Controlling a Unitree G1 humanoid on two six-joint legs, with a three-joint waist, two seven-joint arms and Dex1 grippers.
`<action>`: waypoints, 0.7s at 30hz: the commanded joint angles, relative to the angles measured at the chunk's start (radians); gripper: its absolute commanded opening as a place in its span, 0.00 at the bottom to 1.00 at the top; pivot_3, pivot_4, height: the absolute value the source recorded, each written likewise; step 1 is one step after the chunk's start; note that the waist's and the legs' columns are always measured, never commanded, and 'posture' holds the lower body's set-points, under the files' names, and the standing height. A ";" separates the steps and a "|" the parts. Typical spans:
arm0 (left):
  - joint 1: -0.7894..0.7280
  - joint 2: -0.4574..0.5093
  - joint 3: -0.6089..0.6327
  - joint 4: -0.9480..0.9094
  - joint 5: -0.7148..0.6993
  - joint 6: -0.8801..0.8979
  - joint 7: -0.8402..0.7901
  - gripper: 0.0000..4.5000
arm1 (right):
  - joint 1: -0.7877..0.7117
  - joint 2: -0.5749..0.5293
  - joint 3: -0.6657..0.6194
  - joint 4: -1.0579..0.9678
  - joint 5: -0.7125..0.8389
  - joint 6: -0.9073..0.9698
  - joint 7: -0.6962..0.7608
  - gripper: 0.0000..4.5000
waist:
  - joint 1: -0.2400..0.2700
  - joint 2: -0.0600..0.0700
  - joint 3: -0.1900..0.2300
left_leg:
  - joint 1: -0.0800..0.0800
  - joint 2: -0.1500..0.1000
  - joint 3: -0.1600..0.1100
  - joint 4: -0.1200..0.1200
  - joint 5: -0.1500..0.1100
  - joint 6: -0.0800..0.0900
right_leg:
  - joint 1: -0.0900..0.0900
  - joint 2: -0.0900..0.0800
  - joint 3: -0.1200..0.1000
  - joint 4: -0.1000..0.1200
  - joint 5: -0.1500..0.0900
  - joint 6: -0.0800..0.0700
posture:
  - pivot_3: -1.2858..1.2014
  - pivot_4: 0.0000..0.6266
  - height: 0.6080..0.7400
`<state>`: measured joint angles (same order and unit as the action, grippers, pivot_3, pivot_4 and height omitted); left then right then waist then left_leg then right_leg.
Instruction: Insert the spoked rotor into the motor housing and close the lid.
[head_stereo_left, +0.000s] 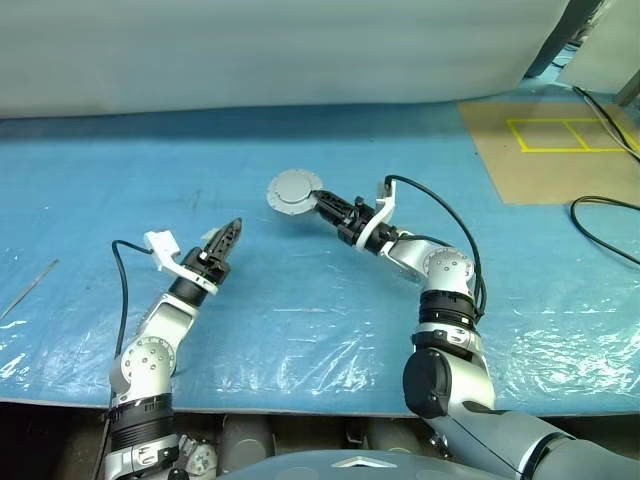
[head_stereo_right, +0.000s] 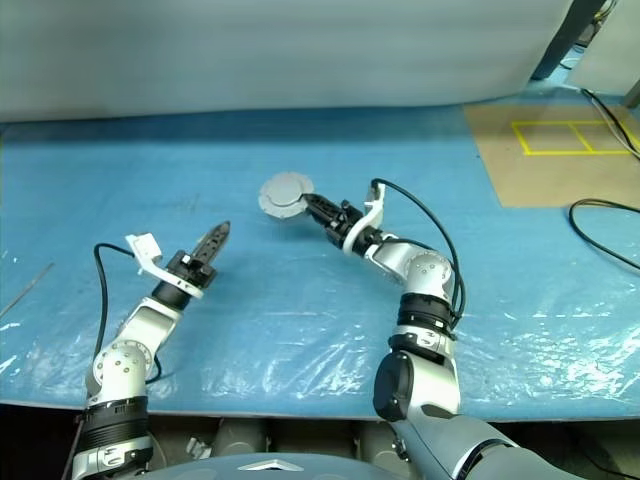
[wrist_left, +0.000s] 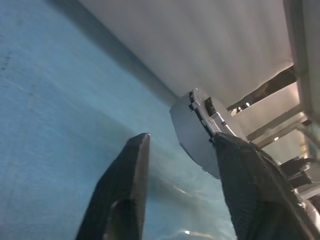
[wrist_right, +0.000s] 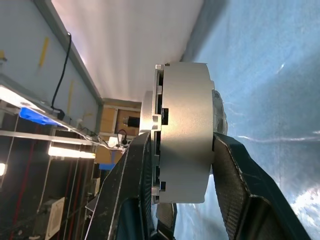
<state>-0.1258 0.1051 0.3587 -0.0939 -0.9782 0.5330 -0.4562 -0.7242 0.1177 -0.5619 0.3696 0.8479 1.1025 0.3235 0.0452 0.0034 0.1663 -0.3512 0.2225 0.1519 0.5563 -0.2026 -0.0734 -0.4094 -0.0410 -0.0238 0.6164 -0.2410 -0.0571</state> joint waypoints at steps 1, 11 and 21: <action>-0.021 -0.018 0.011 -0.046 -0.067 0.019 0.037 0.74 | -0.076 0.064 0.033 -0.011 0.081 -0.031 0.026 0.30 | 0.000 0.000 0.000 | 0.000 0.000 0.000 0.000 0.000 0.000 | 0.000 0.000 0.000 0.000 0.000 0.000 | 0.52 0.24 1.00; -0.076 -0.078 -0.004 -0.020 -0.160 0.087 0.142 0.99 | -0.074 0.055 0.097 -0.003 0.135 -0.036 0.050 0.30 | 0.002 0.000 0.000 | -0.001 0.000 -0.001 0.000 0.000 0.000 | 0.000 0.000 0.000 -0.001 0.001 0.001 | 0.52 0.24 1.00; -0.106 -0.108 -0.003 -0.022 -0.240 0.108 0.201 0.99 | -0.039 0.048 0.163 -0.028 0.189 0.006 0.070 0.30 | 0.002 0.000 0.000 | -0.001 0.000 -0.001 0.001 0.000 0.000 | 0.000 0.000 0.000 -0.001 0.001 0.002 | 0.52 0.24 1.00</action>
<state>-0.2205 0.0016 0.3494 -0.0905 -1.1868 0.6444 -0.2599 -0.7342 0.1169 -0.4114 0.4050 0.9615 1.0947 0.3466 0.0471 0.0030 0.1666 -0.3525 0.2221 0.1506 0.5569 -0.2025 -0.0735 -0.4092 -0.0407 -0.0238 0.6158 -0.2400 -0.0553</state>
